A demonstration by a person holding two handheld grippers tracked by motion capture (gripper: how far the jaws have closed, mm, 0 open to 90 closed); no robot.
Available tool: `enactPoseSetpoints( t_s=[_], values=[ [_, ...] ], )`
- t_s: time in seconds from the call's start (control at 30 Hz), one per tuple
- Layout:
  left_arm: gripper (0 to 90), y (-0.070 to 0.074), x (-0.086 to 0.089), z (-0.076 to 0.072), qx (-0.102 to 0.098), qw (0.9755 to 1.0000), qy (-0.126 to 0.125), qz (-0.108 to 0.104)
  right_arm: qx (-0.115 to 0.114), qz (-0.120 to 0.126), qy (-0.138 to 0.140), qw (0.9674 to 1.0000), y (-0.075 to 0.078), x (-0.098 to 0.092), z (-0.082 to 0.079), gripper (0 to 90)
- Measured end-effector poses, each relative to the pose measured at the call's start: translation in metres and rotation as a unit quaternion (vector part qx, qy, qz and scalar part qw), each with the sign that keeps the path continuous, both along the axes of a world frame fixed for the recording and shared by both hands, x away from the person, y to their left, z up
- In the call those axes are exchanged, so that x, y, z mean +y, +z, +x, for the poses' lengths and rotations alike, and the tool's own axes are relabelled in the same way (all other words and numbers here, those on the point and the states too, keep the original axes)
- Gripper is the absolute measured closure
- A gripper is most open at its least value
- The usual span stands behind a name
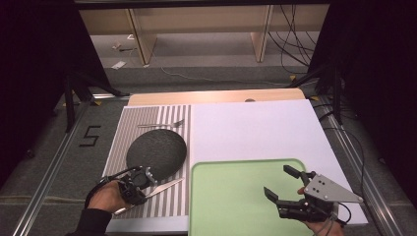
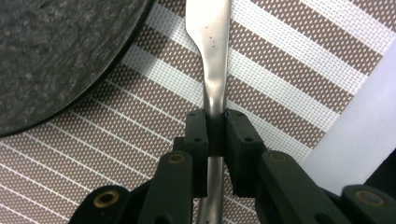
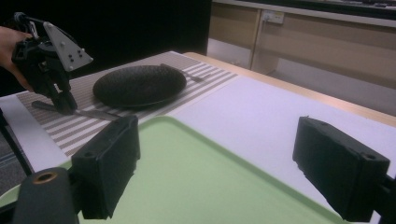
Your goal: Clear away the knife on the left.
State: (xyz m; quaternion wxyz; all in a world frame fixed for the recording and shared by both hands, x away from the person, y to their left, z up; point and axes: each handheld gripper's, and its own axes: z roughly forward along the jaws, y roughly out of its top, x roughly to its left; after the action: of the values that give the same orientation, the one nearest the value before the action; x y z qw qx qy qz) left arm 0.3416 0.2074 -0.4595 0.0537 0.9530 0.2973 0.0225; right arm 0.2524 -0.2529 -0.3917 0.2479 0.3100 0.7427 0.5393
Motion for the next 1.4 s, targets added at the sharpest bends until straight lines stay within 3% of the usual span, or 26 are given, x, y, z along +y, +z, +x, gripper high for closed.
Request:
enactPoseSetpoints(
  t_s=[0.33,0.5,0.73,0.93,1.1,1.23,1.4],
  values=[
    [80.0,0.006,0.01,0.001,0.009,0.9988,0.026,-0.04,-0.002,0.0,0.001,1.0,0.0,0.0,0.0,15.8],
    [80.1,0.011,0.011,-0.001,0.019,0.9967,0.035,-0.071,-0.002,0.0,0.0,1.0,0.0,-0.001,0.0,15.8],
    [80.2,0.016,0.008,-0.004,0.032,0.9927,0.027,-0.113,-0.002,0.0,0.0,1.0,0.0,-0.001,0.0,15.8],
    [80.2,0.024,0.004,-0.005,0.037,0.9851,0.026,-0.166,0.0,0.0,0.0,1.0,0.0,-0.001,0.0,15.8],
    [80.2,0.032,0.001,-0.006,0.032,0.9768,0.041,-0.208,0.001,0.0,-0.001,1.0,0.0,-0.001,0.001,15.8],
    [80.2,0.038,-0.009,-0.009,0.021,0.9774,0.045,-0.205,0.002,-0.001,-0.001,1.0,0.0,-0.001,0.001,15.8],
    [80.3,0.046,-0.02,-0.012,0.009,0.9719,0.055,-0.229,0.001,0.0,-0.002,1.0,0.0,-0.001,0.001,15.8]
  ],
)
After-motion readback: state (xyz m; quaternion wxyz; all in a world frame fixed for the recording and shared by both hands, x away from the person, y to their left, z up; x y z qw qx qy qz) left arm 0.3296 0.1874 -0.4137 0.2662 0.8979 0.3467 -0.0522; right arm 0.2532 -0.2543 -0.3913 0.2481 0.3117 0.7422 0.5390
